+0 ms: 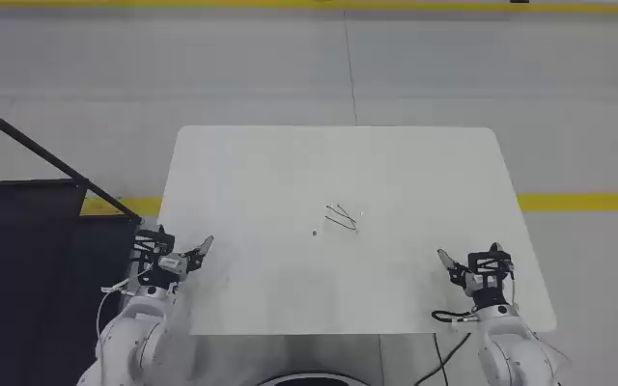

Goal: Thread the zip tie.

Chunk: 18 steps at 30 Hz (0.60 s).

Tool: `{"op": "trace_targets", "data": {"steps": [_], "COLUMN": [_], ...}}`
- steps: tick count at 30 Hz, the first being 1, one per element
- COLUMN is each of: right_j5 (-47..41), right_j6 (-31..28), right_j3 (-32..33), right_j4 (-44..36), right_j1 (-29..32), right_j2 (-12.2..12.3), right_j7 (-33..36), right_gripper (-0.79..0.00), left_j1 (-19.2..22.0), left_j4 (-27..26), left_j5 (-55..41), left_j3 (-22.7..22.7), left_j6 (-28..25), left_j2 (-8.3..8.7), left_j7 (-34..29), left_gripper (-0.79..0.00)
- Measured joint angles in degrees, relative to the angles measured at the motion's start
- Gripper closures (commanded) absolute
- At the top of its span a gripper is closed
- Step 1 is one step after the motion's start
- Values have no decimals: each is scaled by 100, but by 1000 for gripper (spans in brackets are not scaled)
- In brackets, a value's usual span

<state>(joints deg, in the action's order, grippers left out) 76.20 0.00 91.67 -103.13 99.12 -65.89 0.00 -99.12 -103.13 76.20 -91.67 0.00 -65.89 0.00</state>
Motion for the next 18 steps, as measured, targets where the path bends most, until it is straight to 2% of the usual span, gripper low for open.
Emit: {"op": "trace_targets", "data": {"steps": [5,7,11,18], "right_j5": [0,0,0,0], "right_j6": [0,0,0,0], "right_j3": [0,0,0,0], "right_j4": [0,0,0,0], "right_j1": [0,0,0,0], "right_j2": [0,0,0,0], "right_j7": [0,0,0,0], "right_gripper": [-785,-785,-785,-785], "left_j1": [3,56,242,625], "left_j4": [-3,46,183,87], "left_j5": [4,182,618,1311], "left_j3": [4,49,134,262], "left_j6": [-4,-181,-813,-2032], "left_j2": [1,13,45,130], "left_j7": [4,174,624,1253], "left_gripper": [-785,-785,-785,-785]}}
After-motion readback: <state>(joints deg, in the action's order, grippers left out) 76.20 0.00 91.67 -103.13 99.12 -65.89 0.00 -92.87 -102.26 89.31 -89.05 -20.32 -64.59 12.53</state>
